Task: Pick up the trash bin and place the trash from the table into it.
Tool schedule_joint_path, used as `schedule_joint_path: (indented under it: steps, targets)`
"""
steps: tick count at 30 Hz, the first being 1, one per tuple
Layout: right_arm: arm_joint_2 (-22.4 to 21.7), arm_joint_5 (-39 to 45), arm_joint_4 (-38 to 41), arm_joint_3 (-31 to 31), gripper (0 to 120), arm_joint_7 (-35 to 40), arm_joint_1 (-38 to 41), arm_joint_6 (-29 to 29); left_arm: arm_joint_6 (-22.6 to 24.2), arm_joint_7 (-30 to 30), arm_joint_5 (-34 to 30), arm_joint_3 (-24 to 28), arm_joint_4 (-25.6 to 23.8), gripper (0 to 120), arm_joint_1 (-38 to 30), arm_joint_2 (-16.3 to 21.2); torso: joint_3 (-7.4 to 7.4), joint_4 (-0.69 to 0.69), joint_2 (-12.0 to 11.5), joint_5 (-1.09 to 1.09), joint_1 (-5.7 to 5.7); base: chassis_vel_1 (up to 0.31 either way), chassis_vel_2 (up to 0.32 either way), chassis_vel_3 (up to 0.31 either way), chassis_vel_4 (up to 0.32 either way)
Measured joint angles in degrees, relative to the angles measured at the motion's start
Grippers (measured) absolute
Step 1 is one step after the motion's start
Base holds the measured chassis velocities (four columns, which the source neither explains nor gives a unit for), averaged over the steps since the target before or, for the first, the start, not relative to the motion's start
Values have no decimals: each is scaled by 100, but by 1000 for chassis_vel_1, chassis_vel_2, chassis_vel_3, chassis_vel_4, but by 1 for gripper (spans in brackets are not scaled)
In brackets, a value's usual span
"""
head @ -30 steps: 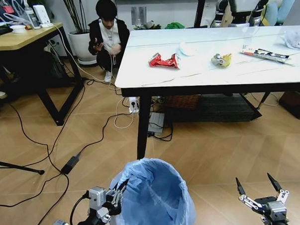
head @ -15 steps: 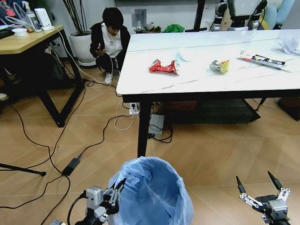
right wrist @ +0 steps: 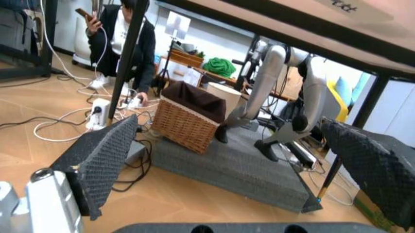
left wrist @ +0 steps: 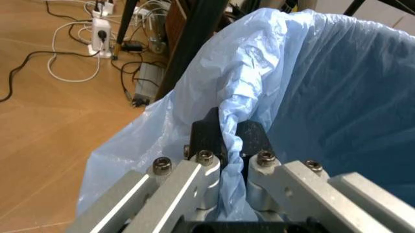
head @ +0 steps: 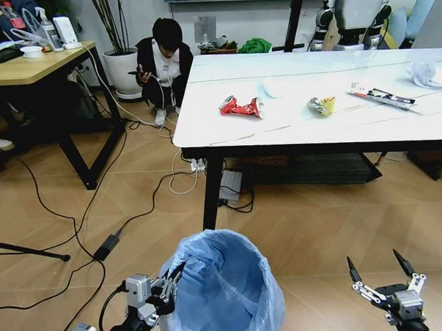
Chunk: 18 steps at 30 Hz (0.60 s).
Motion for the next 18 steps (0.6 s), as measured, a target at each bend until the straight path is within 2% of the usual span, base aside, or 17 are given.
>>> schedule_joint_path:
  steps: [18]
  targets:
    - [-47, 30, 79, 20, 100, 48, -10, -49, 16, -41, -23, -67, -5, 0, 16, -46, 270, 0, 417, 0, 147, 0, 0, 0, 0]
